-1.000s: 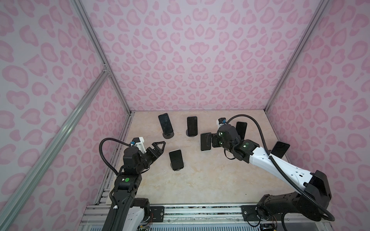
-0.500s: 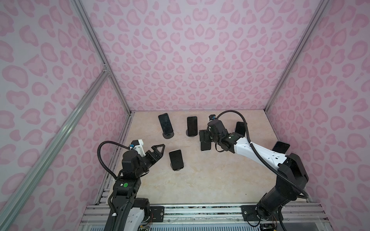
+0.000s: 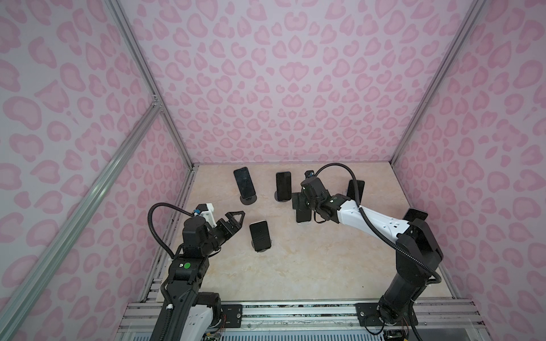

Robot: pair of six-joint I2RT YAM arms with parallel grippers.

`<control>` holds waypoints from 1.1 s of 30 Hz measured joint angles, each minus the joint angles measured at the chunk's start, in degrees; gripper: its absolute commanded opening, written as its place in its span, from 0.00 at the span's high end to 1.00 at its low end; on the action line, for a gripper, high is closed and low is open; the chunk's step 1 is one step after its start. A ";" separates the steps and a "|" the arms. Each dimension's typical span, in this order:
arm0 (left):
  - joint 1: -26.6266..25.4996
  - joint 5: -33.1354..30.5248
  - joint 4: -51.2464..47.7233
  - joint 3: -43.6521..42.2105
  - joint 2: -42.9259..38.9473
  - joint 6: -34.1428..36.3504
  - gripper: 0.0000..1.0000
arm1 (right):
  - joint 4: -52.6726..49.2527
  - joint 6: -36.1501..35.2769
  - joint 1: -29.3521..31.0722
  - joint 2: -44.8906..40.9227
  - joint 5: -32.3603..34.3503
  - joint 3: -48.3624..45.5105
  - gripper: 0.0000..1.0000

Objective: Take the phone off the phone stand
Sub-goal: 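Close right gripper on the bottom edge of the black phone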

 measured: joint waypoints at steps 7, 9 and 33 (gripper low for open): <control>-0.15 0.11 1.01 0.94 1.73 0.04 0.04 | 0.17 0.76 0.00 1.31 0.09 -0.04 0.08; -0.15 0.11 1.25 1.07 2.08 0.07 0.04 | 0.44 0.76 0.00 1.64 0.11 -0.04 0.08; -0.26 0.09 1.27 1.07 2.49 1.99 0.04 | 1.75 1.20 0.31 3.48 1.31 -0.74 0.21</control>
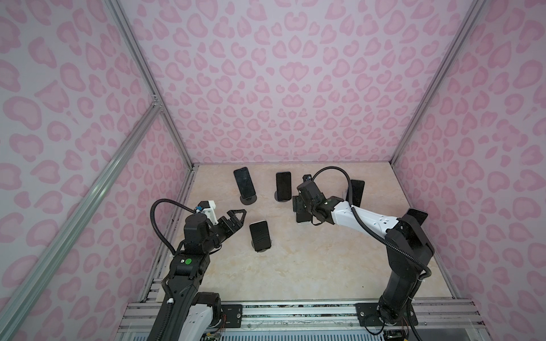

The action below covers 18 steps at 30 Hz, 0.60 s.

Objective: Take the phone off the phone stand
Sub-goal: 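Close right gripper on the bottom edge of the black phone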

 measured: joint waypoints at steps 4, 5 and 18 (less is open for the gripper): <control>0.00 0.00 0.00 0.00 0.00 0.00 0.04 | -0.13 -0.02 0.22 -0.92 0.24 -0.35 0.23; 0.00 0.00 0.00 0.00 0.00 0.00 0.04 | -0.15 -0.02 0.24 -1.05 0.26 -0.37 0.23; 0.00 -0.02 0.00 0.00 0.00 0.00 0.04 | 0.46 -0.02 0.39 -4.50 0.61 -2.12 0.25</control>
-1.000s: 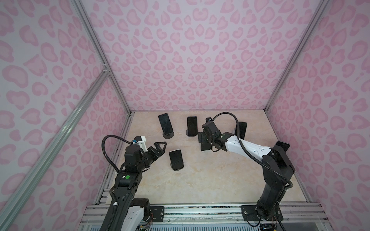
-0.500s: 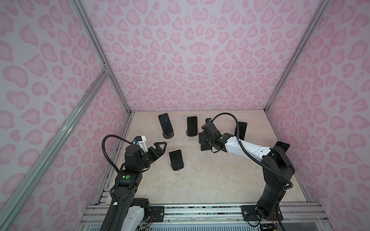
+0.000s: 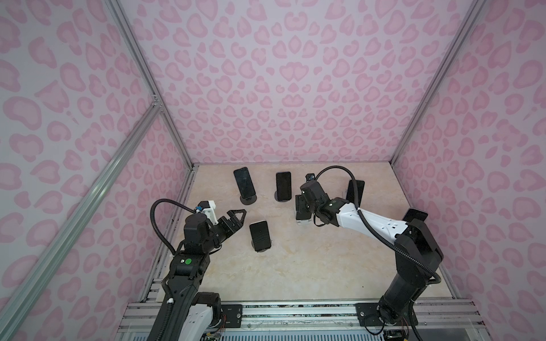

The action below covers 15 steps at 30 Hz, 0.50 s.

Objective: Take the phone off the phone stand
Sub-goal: 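Close right gripper on the bottom edge of the black phone, then lift the phone off the white stand and pull it toward the robot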

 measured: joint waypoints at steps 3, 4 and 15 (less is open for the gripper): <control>0.00 0.00 0.00 0.00 0.00 0.00 0.04 | -0.17 -0.04 0.07 -1.62 0.07 -0.07 0.25; 0.00 0.00 0.00 0.04 0.04 0.00 0.04 | -0.17 -0.24 0.11 -2.36 0.13 -0.09 0.25; 0.00 0.07 -0.02 1.66 0.22 -0.70 0.04 | -3.04 -1.97 0.61 -11.02 1.57 -3.10 0.25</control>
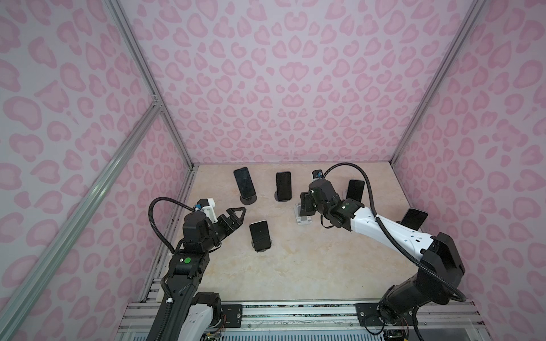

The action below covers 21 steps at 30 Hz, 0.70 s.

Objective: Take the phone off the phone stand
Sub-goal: 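Lift the phone off the white stand and pull it toward the robot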

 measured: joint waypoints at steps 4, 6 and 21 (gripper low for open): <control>0.00 -0.02 0.00 0.00 -0.57 -0.87 0.04 | -2.91 -0.17 -0.07 -4.87 0.52 -2.58 0.25; 0.00 -0.04 0.02 0.00 -0.70 -1.07 0.04 | -5.42 -0.15 -0.07 -7.52 0.68 -4.15 0.25; -0.92 2.82 0.20 1.29 0.70 -0.59 0.04 | -18.80 6.49 0.15 -23.47 -2.47 -18.36 0.26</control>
